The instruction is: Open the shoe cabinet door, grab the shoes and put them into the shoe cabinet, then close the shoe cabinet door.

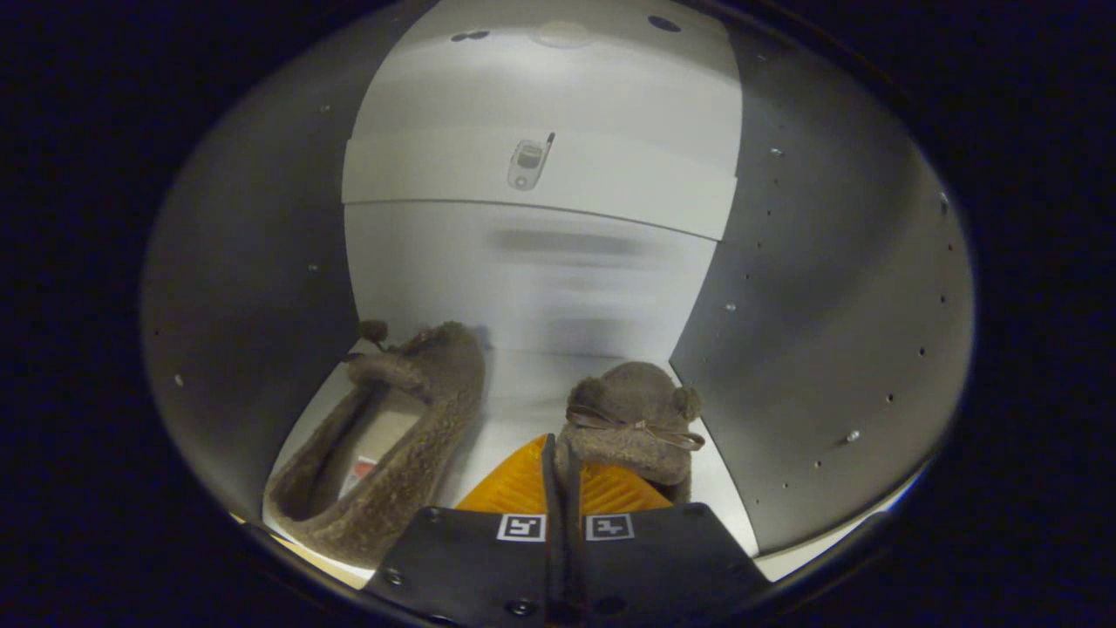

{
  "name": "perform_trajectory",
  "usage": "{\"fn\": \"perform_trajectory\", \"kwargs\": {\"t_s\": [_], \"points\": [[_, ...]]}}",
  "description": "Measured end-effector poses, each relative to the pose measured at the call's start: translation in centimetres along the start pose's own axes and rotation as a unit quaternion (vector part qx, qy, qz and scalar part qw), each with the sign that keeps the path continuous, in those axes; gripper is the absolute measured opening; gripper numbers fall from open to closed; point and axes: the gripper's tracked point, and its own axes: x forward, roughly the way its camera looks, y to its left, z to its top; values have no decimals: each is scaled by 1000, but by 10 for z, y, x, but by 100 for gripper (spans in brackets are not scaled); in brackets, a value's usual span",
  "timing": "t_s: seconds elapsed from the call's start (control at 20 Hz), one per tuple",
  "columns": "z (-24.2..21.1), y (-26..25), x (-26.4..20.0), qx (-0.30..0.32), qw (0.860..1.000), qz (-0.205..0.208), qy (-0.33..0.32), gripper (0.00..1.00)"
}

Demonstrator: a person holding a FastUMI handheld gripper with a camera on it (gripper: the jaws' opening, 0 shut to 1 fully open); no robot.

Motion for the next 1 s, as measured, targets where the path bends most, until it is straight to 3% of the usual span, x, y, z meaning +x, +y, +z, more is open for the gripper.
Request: {"fn": "perform_trajectory", "kwargs": {"t_s": [0.35,0.45,0.6,1.0], "points": [[5,0,0,19,1000,15,-13,4],[4,0,-4,44,999,21,-14,25],[7,-1,-17,71,997,26,-24,30],[24,-9,-78,60,995,0,-80,50]]}}
